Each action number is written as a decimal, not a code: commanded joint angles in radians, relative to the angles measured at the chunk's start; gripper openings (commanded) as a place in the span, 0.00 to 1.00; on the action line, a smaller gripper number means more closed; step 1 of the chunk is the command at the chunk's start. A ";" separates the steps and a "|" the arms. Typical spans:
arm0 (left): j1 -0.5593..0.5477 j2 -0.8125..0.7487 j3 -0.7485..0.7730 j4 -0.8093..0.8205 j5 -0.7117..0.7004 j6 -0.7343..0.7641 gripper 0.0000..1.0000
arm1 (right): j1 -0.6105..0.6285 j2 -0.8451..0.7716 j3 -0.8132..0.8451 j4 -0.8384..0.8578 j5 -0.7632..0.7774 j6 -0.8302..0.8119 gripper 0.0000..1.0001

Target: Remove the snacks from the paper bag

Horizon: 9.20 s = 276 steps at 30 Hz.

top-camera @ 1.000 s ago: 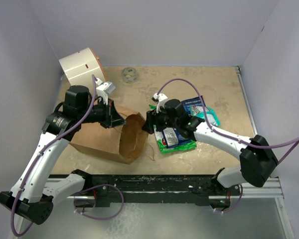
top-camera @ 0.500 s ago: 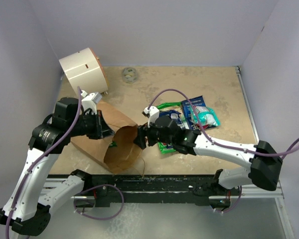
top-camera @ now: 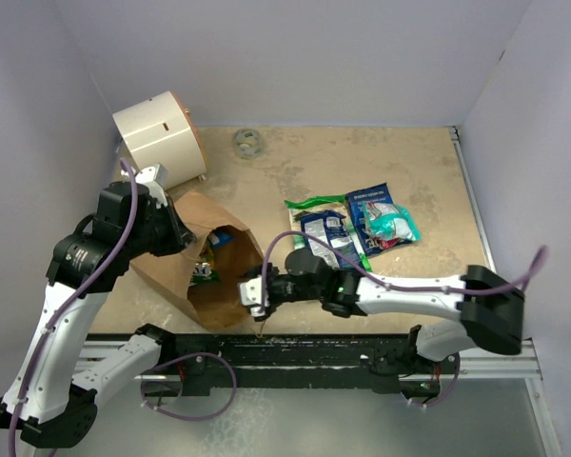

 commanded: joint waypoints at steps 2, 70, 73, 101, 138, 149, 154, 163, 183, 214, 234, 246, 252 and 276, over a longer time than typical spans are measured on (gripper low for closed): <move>0.000 -0.012 0.048 0.007 -0.091 -0.064 0.00 | 0.030 0.205 0.096 0.363 0.011 -0.094 0.62; -0.001 0.004 0.031 0.112 0.018 -0.070 0.00 | -0.093 0.504 0.130 0.364 -0.008 -0.081 0.29; 0.000 -0.012 0.019 0.111 0.041 -0.090 0.00 | -0.092 0.530 0.138 0.417 0.003 -0.065 0.43; -0.001 0.025 0.075 0.108 0.039 -0.050 0.00 | -0.090 0.610 0.259 0.446 0.046 0.004 0.49; -0.001 0.015 0.039 0.155 0.015 -0.028 0.00 | -0.081 -0.107 0.057 -0.092 -0.085 0.196 0.00; 0.000 -0.024 0.020 0.163 -0.061 -0.037 0.00 | -0.080 -0.477 0.087 -0.467 0.257 0.769 0.00; 0.000 -0.021 0.021 0.154 -0.056 -0.049 0.00 | -0.082 -0.449 0.161 -0.665 0.613 0.970 0.00; -0.001 -0.025 0.015 0.154 -0.014 -0.057 0.00 | -0.254 -0.279 0.279 -0.958 1.046 1.119 0.00; 0.000 -0.039 -0.046 0.114 0.148 -0.077 0.00 | -0.347 0.235 0.311 -0.609 0.864 0.984 0.20; 0.000 -0.075 0.044 0.117 0.022 -0.055 0.00 | 0.049 0.066 0.143 0.019 0.020 0.092 0.94; 0.000 -0.010 0.129 0.046 0.131 -0.072 0.00 | 0.078 0.676 0.433 0.459 0.293 -0.034 0.57; -0.001 -0.014 0.153 0.002 0.155 -0.061 0.00 | 0.075 0.865 0.544 0.523 0.354 -0.059 0.58; -0.001 -0.022 0.159 -0.010 0.153 -0.065 0.00 | 0.074 0.949 0.650 0.508 0.448 -0.074 0.54; -0.001 -0.047 0.105 0.081 0.032 -0.066 0.00 | 0.024 0.662 0.431 0.386 0.287 0.177 0.00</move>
